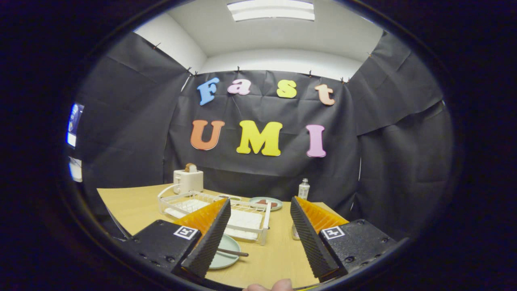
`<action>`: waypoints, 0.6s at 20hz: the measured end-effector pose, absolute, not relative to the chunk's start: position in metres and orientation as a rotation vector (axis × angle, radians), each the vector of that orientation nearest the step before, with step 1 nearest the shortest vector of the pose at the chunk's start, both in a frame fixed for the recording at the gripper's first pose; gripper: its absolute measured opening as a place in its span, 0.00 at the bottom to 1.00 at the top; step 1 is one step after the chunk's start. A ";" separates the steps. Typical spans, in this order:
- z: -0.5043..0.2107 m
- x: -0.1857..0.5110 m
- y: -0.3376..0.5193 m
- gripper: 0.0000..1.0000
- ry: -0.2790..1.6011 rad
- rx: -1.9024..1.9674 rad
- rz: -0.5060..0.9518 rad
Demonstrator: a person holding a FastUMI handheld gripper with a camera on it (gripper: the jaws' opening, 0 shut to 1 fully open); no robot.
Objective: Take the plate from the dish rack, then take the spoon from the basket and place it into the plate.
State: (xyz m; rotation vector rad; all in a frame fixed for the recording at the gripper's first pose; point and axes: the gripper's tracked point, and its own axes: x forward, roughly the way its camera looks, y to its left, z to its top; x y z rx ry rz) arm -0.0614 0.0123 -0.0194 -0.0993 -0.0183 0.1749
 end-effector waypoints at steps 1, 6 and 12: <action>-0.020 -0.066 0.006 0.96 -0.017 -0.091 0.169; -0.016 -0.085 -0.020 0.96 0.012 -0.047 0.134; -0.028 -0.108 -0.012 0.96 0.096 -0.007 0.165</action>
